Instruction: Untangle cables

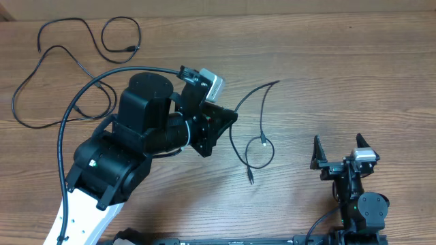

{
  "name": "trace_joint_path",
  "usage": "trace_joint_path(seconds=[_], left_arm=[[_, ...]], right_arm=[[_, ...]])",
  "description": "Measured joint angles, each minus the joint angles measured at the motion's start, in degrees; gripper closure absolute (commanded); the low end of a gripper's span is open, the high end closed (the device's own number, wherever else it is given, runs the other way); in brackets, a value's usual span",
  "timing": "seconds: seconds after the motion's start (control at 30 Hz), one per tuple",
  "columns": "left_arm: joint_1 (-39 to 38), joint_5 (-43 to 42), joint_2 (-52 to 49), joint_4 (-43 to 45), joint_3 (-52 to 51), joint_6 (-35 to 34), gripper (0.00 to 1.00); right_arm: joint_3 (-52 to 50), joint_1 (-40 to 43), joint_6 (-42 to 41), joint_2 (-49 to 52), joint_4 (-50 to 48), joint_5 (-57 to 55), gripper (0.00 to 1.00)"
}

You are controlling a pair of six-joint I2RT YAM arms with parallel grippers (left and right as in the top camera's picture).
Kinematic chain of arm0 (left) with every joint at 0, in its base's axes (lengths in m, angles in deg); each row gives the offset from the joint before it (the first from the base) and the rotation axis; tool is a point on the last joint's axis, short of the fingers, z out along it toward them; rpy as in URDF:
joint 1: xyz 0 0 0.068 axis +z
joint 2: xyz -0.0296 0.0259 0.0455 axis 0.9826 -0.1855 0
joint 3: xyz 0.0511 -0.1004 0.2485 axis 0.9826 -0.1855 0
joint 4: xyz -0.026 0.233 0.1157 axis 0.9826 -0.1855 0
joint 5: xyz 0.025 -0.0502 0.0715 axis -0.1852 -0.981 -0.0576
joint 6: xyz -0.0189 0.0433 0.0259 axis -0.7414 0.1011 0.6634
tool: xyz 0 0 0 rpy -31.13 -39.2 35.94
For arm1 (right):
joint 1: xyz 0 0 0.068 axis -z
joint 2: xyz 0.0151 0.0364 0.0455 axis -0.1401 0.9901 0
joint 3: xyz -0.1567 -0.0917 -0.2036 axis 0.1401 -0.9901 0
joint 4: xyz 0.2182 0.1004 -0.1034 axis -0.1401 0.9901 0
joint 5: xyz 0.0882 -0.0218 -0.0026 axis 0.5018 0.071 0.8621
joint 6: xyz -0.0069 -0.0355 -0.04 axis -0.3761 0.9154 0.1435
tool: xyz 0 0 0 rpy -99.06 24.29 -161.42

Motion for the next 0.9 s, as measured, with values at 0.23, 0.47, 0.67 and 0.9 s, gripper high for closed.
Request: trace_joint_path(seconds=[0.23,0.47,0.67,0.9], left_arm=[[0.00,10.43,-0.79,-8.79,0.00,0.94,0.96],[0.00,18.71,-9.75,-14.84,0.00,1.07,0.96],[0.02,20.50,-20.22,-13.44,-0.02,1.09,0.96],[1.20,23.12,-30.32,-11.19,-0.02,-0.42,0.96]], right_arm=[[0.00,0.00,0.00,0.00,0.02,0.02,0.00],[0.00,0.00,0.00,0.00,0.00,0.02,0.00],[0.00,0.00,0.00,0.00,-0.02,0.00,0.00],[0.00,0.00,0.00,0.00,0.02,0.00,0.00]])
